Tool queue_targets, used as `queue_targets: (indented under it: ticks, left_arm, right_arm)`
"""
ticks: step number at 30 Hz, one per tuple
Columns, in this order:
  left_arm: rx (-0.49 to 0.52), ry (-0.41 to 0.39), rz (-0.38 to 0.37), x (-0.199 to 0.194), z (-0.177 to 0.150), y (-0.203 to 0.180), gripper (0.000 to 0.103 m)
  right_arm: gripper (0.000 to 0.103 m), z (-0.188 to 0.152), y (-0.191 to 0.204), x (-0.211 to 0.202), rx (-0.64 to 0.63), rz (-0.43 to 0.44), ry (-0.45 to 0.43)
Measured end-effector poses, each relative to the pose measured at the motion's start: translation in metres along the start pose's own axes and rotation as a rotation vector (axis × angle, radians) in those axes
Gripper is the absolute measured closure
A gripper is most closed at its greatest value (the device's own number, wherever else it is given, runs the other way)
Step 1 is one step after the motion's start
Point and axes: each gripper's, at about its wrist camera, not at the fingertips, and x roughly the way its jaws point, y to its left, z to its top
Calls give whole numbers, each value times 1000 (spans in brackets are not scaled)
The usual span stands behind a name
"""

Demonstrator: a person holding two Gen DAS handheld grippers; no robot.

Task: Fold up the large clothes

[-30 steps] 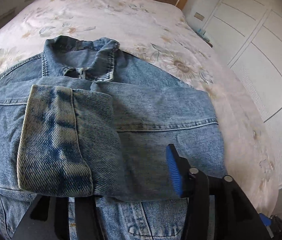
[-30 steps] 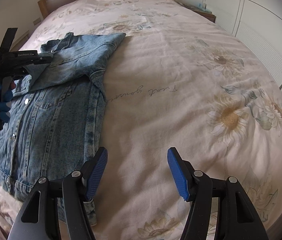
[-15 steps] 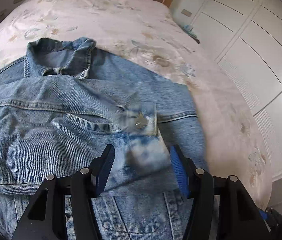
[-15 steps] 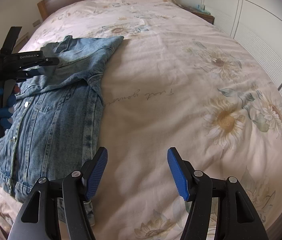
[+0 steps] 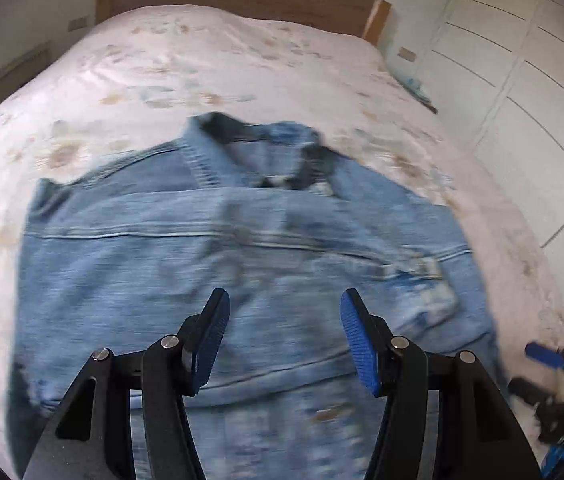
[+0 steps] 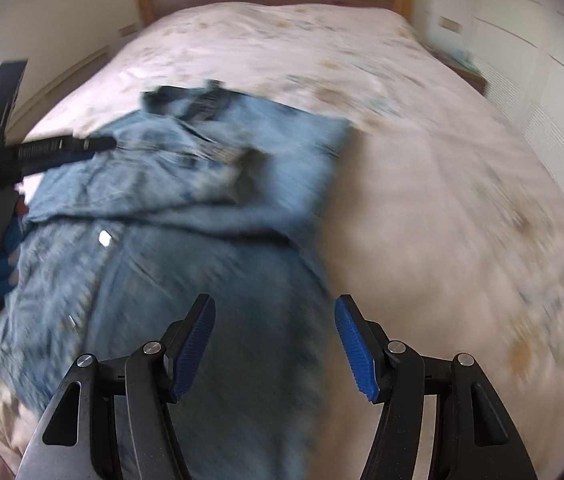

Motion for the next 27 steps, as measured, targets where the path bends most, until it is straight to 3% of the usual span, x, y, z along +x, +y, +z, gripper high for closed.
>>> queue_targets:
  ticks: [8, 13, 16, 18, 21, 27]
  left_arm:
    - [-38, 37, 71, 13, -23, 74, 51]
    - [-7, 50, 72, 14, -41, 96, 51]
    - [18, 57, 86, 7, -40, 100, 51]
    - [15, 40, 86, 3, -35, 101, 51]
    - [18, 2, 72, 1, -18, 98, 50]
    - [-7, -9, 76, 30, 28, 97, 47]
  right_arm:
    - [39, 77, 103, 88, -126, 106, 6]
    - [39, 82, 121, 141, -171, 96, 97]
    - [29, 78, 108, 140, -196, 57, 89]
    - [31, 77, 94, 134, -208, -27, 88]
    - [35, 84, 90, 121, -206, -2, 70]
    - [33, 133, 143, 126, -291, 94, -22]
